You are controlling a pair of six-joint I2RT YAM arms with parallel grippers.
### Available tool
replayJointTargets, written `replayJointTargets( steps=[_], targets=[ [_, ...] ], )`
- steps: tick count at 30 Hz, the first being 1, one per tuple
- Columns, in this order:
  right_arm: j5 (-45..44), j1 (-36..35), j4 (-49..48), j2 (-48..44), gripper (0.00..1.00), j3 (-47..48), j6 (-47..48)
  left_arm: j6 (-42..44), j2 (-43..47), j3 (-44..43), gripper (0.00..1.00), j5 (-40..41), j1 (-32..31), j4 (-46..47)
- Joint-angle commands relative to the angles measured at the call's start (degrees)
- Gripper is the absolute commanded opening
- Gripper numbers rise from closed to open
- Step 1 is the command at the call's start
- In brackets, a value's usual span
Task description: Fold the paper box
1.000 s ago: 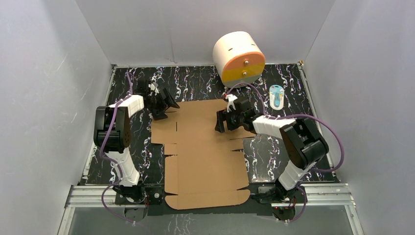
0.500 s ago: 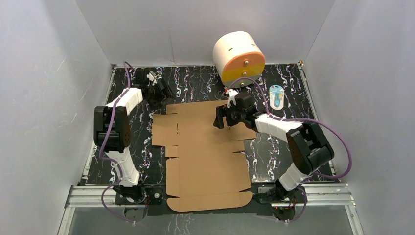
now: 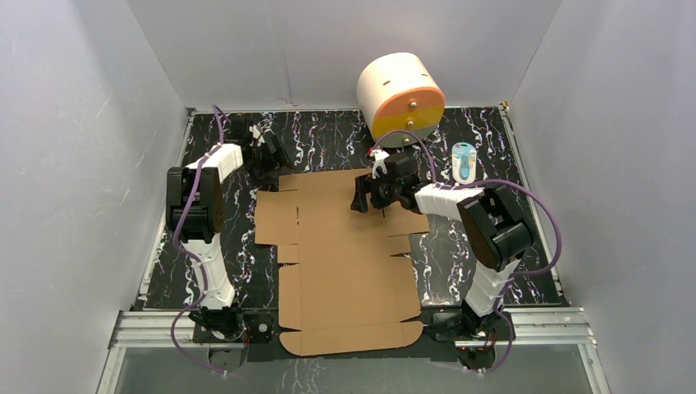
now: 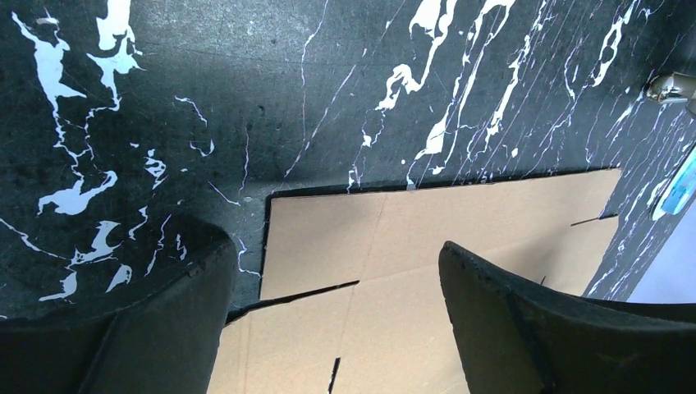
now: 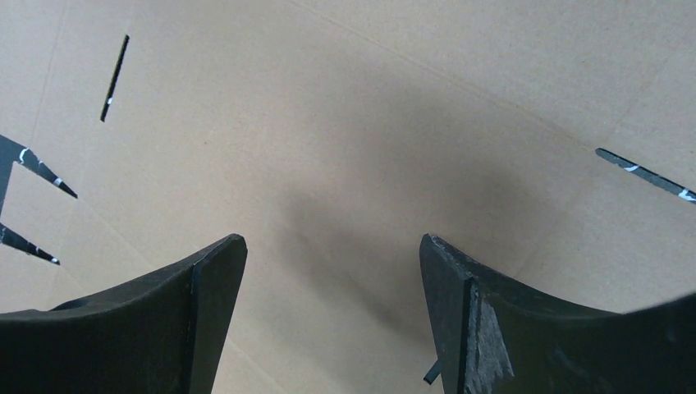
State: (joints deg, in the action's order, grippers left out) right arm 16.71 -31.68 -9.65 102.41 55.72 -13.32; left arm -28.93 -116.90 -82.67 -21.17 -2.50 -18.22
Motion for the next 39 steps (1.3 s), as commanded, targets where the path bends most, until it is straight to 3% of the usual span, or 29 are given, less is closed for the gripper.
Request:
replayJointTargets(
  steps=[1,29,34,39],
  targets=[
    [0.61,-0.27,-3.10,1.59,0.86,1.83,0.00,0.33,-0.20,-0.44,0.90,-1.93,0.21,-2.07],
    [-3.08,-1.79,-1.34,5.55,0.83,3.06,0.23,-4.82,5.98,3.00,0.74,-14.03,0.22,2.73],
    [-2.88,-2.13,-1.50,6.05,0.83,3.36,0.15,-4.80,6.50,4.13,0.65,-14.80,0.19,3.53],
    [-2.54,-2.24,-1.67,6.22,0.83,3.31,0.15,-2.36,6.56,3.84,0.56,-10.09,-0.01,2.01]
  ],
)
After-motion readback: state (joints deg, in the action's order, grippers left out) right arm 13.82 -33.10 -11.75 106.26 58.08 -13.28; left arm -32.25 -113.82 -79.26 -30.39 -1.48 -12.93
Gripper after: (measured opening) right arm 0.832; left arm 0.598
